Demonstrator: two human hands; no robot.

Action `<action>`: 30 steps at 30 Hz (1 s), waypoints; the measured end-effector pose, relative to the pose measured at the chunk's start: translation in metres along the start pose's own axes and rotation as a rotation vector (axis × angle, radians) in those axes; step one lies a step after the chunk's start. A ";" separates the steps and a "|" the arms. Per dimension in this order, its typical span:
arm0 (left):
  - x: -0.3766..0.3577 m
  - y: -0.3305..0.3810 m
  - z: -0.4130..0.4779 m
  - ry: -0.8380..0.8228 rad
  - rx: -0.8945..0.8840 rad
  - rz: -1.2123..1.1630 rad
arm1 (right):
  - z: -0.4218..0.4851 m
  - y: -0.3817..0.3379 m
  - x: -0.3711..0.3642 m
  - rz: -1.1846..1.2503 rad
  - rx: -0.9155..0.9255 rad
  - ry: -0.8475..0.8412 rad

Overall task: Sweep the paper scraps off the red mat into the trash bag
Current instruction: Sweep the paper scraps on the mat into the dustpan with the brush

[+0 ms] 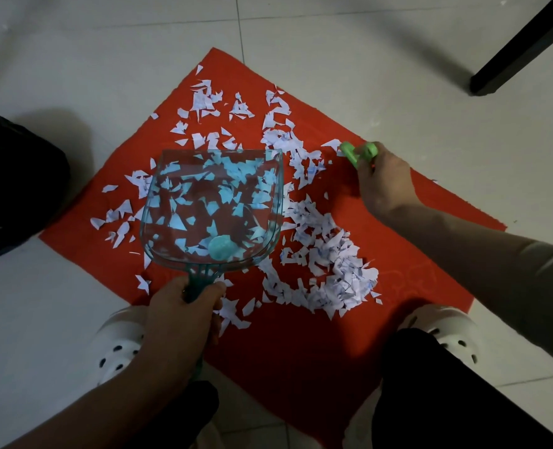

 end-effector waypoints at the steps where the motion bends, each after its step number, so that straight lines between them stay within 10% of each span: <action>1: 0.000 0.000 0.000 0.006 0.001 -0.006 | -0.004 -0.005 -0.004 0.002 0.033 -0.047; 30: 0.004 0.003 -0.002 0.046 0.025 -0.010 | 0.004 -0.018 0.001 0.192 0.033 0.086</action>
Point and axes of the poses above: each hand's wrist, its own z-axis towards the middle knuckle, its own x-axis out of the back of the hand, y = z × x, the point moved 6 cm from there along z, towards the middle knuckle
